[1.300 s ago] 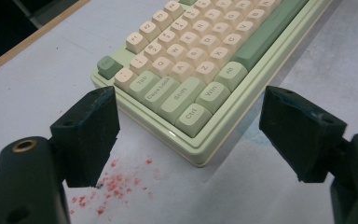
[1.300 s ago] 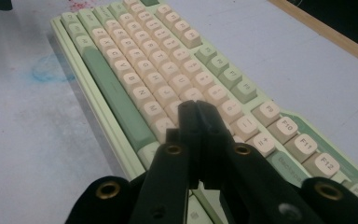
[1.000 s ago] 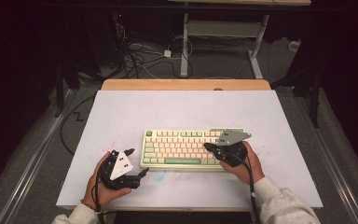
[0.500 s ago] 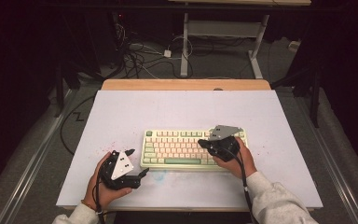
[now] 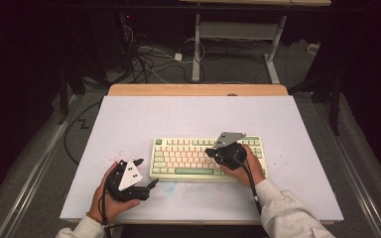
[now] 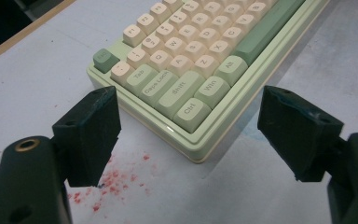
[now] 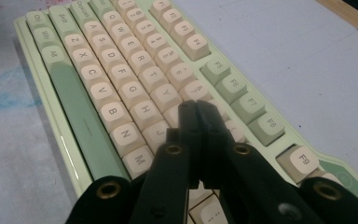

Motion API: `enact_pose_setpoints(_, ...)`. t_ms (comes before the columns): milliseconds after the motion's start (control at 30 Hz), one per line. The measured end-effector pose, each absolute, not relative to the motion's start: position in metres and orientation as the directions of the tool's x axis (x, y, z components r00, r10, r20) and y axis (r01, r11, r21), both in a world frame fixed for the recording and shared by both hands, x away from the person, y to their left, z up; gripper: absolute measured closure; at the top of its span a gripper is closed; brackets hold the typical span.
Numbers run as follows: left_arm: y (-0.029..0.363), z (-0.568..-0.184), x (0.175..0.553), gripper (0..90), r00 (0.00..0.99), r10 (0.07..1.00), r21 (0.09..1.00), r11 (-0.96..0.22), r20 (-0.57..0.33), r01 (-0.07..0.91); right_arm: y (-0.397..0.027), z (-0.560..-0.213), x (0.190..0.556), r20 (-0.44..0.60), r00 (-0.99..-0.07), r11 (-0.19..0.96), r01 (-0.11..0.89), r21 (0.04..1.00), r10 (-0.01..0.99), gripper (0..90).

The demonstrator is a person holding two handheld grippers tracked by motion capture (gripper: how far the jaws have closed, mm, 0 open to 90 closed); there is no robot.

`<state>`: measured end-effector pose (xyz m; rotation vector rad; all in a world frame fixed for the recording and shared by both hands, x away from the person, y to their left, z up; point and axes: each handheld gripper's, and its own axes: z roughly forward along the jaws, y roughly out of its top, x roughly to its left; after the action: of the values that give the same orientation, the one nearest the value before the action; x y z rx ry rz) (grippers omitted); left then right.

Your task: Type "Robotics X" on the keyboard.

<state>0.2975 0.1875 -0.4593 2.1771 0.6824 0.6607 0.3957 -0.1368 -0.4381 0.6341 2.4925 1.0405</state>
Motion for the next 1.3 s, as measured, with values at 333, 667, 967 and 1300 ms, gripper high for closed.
enact_pose_setpoints(333, 0.187, -0.46, 0.297, 20.0, 0.732, 0.637, 0.767, -0.588, 0.243, 0.257, -0.128, -0.445, 0.403, -0.181, -0.827, 0.66, 0.27, 0.701, 0.531, 90.0)
enact_pose_setpoints(667, 0.187, -0.46, 0.296, 19.9, 0.736, 0.631, 0.761, -0.596, 0.246, 0.256, -0.126, -0.448, 0.406, -0.189, -0.822, 0.67, 0.281, 0.687, 0.537, 90.0)
enact_pose_setpoints(967, 0.185, -0.461, 0.296, 19.9, 0.739, 0.626, 0.757, -0.602, 0.25, 0.254, -0.125, -0.447, 0.404, -0.192, -0.829, 0.685, 0.279, 0.673, 0.526, 90.0)
enact_pose_setpoints(1300, 0.184, -0.461, 0.296, 19.9, 0.738, 0.625, 0.751, -0.609, 0.254, 0.256, -0.135, -0.435, 0.397, -0.18, -0.816, 0.626, 0.259, 0.736, 0.55, 90.0)
